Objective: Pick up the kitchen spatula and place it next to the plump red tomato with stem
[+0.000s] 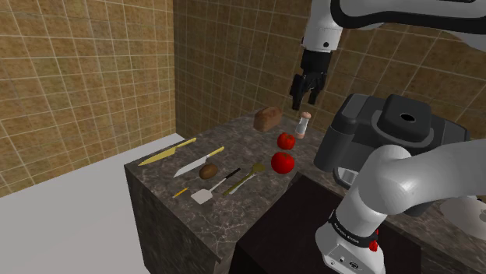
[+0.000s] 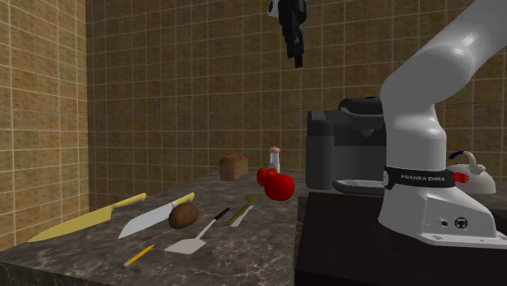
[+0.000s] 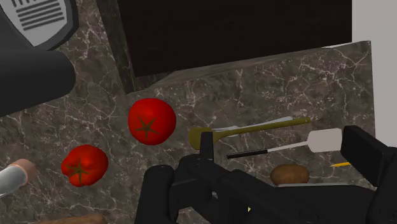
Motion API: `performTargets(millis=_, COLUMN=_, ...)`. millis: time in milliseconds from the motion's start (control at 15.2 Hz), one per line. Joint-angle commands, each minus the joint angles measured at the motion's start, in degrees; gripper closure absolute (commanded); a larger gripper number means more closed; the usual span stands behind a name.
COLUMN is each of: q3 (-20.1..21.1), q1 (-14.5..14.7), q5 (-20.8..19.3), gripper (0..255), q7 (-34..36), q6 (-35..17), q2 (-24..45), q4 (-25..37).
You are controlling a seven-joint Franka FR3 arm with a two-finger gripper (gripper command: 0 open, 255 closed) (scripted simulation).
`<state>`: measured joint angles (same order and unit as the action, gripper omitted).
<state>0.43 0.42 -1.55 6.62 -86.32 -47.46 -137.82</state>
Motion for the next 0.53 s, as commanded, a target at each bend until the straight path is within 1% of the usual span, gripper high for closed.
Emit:
performTargets(millis=0, q3=0.0, q1=0.0, q5=0.0, gripper=0, q7=0.0, q6=0.0, q2=0.0, q4=0.0)
performTargets(millis=264, q3=4.6, q1=-1.4, q5=3.6, gripper=0, q7=10.3, q6=-7.0, q2=0.1, q4=-6.3)
performTargets(millis=462, q3=8.3, q1=-2.3, q5=6.4, gripper=0, q7=17.9, q6=-12.8, q2=1.6, q4=-10.1)
